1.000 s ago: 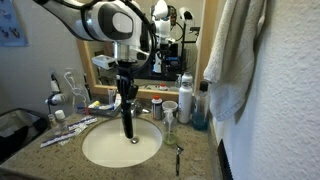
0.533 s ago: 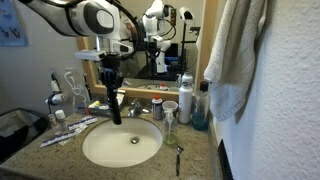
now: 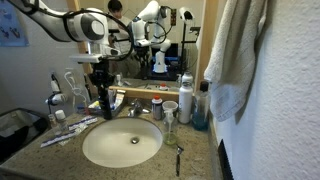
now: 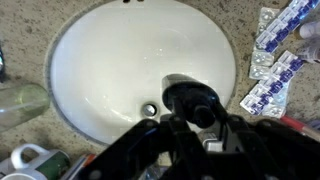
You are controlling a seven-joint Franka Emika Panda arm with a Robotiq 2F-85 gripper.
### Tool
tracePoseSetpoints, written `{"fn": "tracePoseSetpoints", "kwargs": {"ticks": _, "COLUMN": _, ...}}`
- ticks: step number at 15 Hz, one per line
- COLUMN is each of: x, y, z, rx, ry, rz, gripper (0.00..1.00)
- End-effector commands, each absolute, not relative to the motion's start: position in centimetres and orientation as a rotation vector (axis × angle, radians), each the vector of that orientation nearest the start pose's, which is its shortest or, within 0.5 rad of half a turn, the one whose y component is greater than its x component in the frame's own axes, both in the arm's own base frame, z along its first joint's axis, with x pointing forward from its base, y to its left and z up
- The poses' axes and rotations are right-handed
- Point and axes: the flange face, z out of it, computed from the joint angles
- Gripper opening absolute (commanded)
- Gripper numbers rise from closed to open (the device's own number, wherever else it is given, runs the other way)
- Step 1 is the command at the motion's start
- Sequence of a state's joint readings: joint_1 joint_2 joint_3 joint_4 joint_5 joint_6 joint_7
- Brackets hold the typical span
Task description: Move the black bottle to the upper left corner of the counter
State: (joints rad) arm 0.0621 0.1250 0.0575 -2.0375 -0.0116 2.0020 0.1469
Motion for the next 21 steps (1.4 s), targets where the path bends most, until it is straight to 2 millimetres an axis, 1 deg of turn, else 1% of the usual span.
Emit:
{"fn": "tracePoseSetpoints", "kwargs": {"ticks": 1, "x": 57.2, "y": 10.6, "z": 36.3, "rx": -3.162, "ry": -0.149, "rz": 0.292, "gripper": 0.11}}
{"fn": "tracePoseSetpoints", "kwargs": {"ticks": 4, "x": 58.5, "y": 14.0, "z": 35.1, "rx": -3.152, "ry": -0.28, "rz": 0.28, "gripper": 0.11}}
{"fn": "tracePoseSetpoints", "kwargs": {"ticks": 5, "x": 58.9, "y": 15.0, "z": 35.0, "rx": -3.144, "ry": -0.317, "rz": 0.276, "gripper": 0.11}}
{"fn": "tracePoseSetpoints", "kwargs": {"ticks": 6, "x": 59.4, "y": 16.0, "z": 34.6, "rx": -3.13, "ry": -0.362, "rz": 0.272, "gripper": 0.11}}
{"fn": "tracePoseSetpoints", "kwargs": {"ticks": 9, "x": 61.0, "y": 18.6, "z": 34.1, "rx": -3.102, "ry": -0.47, "rz": 0.249, "gripper": 0.11}}
{"fn": "tracePoseSetpoints", "kwargs": {"ticks": 13, "x": 63.0, "y": 21.3, "z": 34.7, "rx": -3.085, "ry": -0.567, "rz": 0.218, "gripper": 0.11}}
{"fn": "tracePoseSetpoints", "kwargs": {"ticks": 17, "x": 64.6, "y": 23.7, "z": 36.0, "rx": -3.093, "ry": -0.622, "rz": 0.19, "gripper": 0.11}}
{"fn": "tracePoseSetpoints", "kwargs": {"ticks": 19, "x": 65.4, "y": 24.8, "z": 36.6, "rx": -3.103, "ry": -0.66, "rz": 0.171, "gripper": 0.11}}
{"fn": "tracePoseSetpoints", "kwargs": {"ticks": 21, "x": 66.4, "y": 25.5, "z": 36.5, "rx": -3.103, "ry": -0.699, "rz": 0.142, "gripper": 0.11}}
